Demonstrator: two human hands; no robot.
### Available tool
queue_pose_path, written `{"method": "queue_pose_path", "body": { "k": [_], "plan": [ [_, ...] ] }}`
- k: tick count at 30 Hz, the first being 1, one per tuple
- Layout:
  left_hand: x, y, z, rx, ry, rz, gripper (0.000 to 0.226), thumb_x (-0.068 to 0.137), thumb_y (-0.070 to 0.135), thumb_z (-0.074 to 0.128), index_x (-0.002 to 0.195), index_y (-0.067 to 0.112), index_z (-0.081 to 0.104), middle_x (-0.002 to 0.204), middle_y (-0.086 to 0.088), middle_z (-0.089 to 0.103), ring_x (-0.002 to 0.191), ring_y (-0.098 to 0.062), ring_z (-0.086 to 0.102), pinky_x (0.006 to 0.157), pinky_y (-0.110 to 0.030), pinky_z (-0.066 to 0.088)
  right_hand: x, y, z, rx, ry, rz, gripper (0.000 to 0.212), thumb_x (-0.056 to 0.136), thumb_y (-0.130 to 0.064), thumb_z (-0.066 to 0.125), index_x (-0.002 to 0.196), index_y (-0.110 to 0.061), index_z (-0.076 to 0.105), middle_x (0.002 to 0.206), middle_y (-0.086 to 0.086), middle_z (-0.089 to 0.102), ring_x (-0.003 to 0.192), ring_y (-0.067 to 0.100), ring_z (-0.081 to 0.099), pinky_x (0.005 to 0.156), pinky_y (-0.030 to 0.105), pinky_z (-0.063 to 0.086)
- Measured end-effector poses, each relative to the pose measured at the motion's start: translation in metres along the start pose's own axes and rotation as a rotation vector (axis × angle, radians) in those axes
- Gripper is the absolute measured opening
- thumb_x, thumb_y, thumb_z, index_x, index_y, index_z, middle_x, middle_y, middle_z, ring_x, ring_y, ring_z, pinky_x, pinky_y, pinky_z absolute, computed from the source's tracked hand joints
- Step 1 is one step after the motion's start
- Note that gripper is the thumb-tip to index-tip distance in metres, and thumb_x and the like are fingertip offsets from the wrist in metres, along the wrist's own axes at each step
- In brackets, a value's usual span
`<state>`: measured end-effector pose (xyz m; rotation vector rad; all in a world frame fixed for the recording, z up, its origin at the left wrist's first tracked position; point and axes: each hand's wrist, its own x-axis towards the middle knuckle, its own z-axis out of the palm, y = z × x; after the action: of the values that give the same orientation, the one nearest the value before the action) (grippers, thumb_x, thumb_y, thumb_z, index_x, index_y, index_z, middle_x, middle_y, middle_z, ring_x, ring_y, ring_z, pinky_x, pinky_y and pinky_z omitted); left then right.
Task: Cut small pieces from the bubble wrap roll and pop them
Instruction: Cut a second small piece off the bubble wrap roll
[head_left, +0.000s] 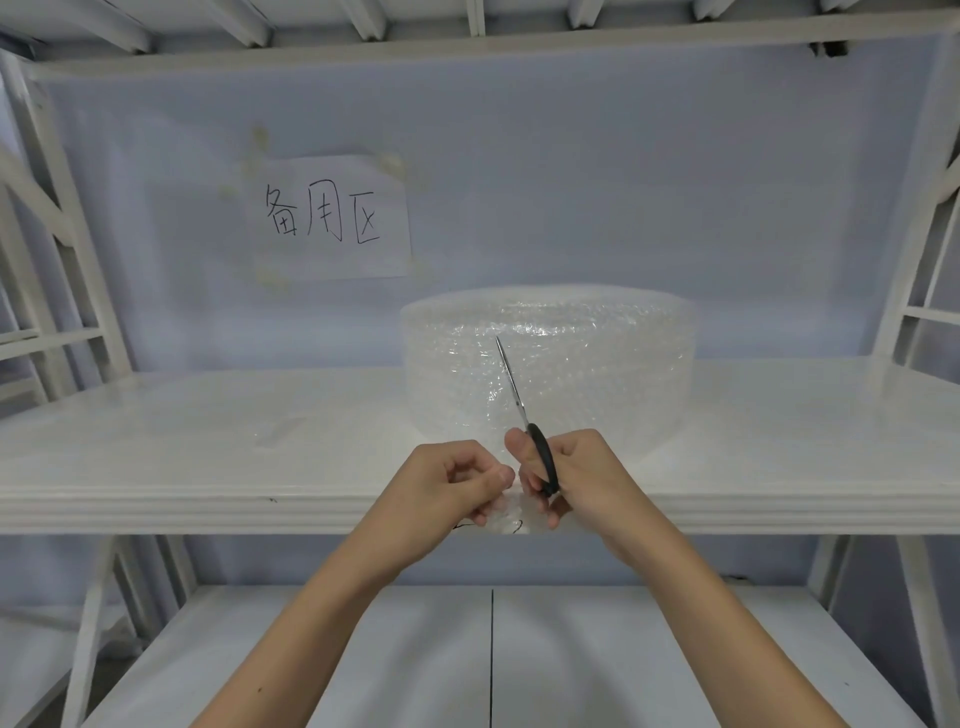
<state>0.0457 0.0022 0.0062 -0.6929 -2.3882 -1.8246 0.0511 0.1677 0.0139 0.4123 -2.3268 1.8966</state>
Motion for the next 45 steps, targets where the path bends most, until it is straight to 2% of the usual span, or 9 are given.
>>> {"method": "queue_pose_path", "body": {
  "k": [4, 11, 16, 24, 28, 32, 36, 41, 45],
  "plan": [
    [0.001, 0.001, 0.003, -0.008, -0.009, 0.005, 0.016, 0.092, 0.01, 0.065, 0.076, 0.006, 0.068, 0.061, 0.001, 0.068, 0.052, -0.007, 0.055, 0.055, -0.015, 0.046, 0.001, 0.0, -0.002, -0.012, -0.02, -0.002, 0.057, 0.072, -0.066, 0.068, 0.041, -0.02, 0.052, 0.058, 0.008, 0.055, 0.049, 0.019, 0.049, 0.044, 0.025, 0.042],
    [-0.002, -0.002, 0.0, -0.044, -0.006, -0.006, 0.017, 0.091, 0.012, 0.065, 0.075, 0.009, 0.068, 0.063, -0.003, 0.068, 0.055, -0.008, 0.057, 0.057, -0.017, 0.048, 0.0, -0.009, -0.008, -0.015, -0.127, -0.008, 0.058, 0.077, -0.069, 0.051, 0.05, -0.019, 0.058, 0.067, 0.005, 0.059, 0.052, 0.015, 0.051, 0.047, 0.026, 0.045],
    [-0.002, -0.004, -0.001, -0.057, -0.001, -0.024, 0.018, 0.091, 0.012, 0.065, 0.073, 0.009, 0.068, 0.062, -0.002, 0.067, 0.054, -0.009, 0.057, 0.057, -0.019, 0.049, 0.003, -0.011, -0.01, -0.038, -0.079, -0.01, 0.061, 0.074, -0.071, 0.057, 0.046, -0.017, 0.052, 0.06, 0.002, 0.055, 0.053, 0.022, 0.045, 0.049, 0.026, 0.044],
    [-0.002, -0.009, 0.0, -0.044, -0.007, -0.015, 0.017, 0.091, 0.013, 0.065, 0.076, 0.008, 0.07, 0.063, 0.001, 0.068, 0.057, -0.011, 0.058, 0.06, -0.021, 0.05, 0.001, -0.018, -0.01, 0.019, -0.132, -0.036, 0.059, 0.072, -0.072, 0.052, 0.047, -0.019, 0.053, 0.064, 0.004, 0.058, 0.049, 0.015, 0.044, 0.048, 0.027, 0.041],
    [-0.004, -0.014, 0.003, -0.013, -0.061, -0.031, 0.017, 0.091, 0.013, 0.066, 0.076, 0.008, 0.071, 0.062, 0.001, 0.068, 0.058, -0.012, 0.058, 0.061, -0.023, 0.051, 0.005, -0.025, -0.012, 0.068, -0.033, -0.035, 0.057, 0.069, -0.07, 0.057, 0.046, -0.017, 0.05, 0.057, 0.001, 0.055, 0.047, 0.018, 0.041, 0.047, 0.029, 0.04],
    [-0.005, -0.019, 0.002, -0.045, -0.006, -0.054, 0.015, 0.091, 0.013, 0.065, 0.081, 0.005, 0.073, 0.064, 0.001, 0.069, 0.06, -0.012, 0.059, 0.061, -0.021, 0.052, 0.001, -0.034, -0.013, 0.057, -0.031, -0.089, 0.054, 0.064, -0.069, 0.06, 0.047, -0.018, 0.055, 0.064, 0.006, 0.056, 0.047, 0.02, 0.042, 0.046, 0.029, 0.041],
    [-0.003, -0.018, -0.007, -0.077, 0.076, -0.044, 0.016, 0.091, 0.01, 0.065, 0.082, 0.0, 0.074, 0.062, 0.002, 0.068, 0.056, -0.01, 0.057, 0.061, -0.022, 0.051, -0.006, -0.045, -0.022, 0.158, 0.169, -0.158, 0.041, 0.057, -0.055, 0.07, 0.065, -0.015, 0.069, 0.071, -0.003, 0.069, 0.048, 0.015, 0.052, 0.037, 0.025, 0.042],
    [0.0, -0.018, -0.017, -0.088, 0.13, -0.047, 0.016, 0.09, 0.013, 0.067, 0.089, 0.0, 0.077, 0.075, -0.005, 0.073, 0.065, -0.014, 0.06, 0.067, -0.023, 0.056, 0.003, -0.03, -0.075, 0.098, 0.557, -0.078, 0.031, 0.08, -0.039, 0.074, 0.091, -0.011, 0.07, 0.094, 0.0, 0.072, 0.062, 0.017, 0.065, 0.037, 0.021, 0.048],
    [0.002, -0.018, -0.023, -0.097, 0.157, -0.048, 0.013, 0.091, 0.011, 0.066, 0.09, 0.004, 0.077, 0.072, -0.002, 0.073, 0.063, -0.009, 0.062, 0.063, -0.02, 0.055, 0.004, 0.002, -0.123, -0.032, 0.694, 0.058, 0.046, 0.079, -0.042, 0.075, 0.098, 0.0, 0.069, 0.098, 0.011, 0.072, 0.066, 0.025, 0.072, 0.055, 0.03, 0.06]
  ]
}}
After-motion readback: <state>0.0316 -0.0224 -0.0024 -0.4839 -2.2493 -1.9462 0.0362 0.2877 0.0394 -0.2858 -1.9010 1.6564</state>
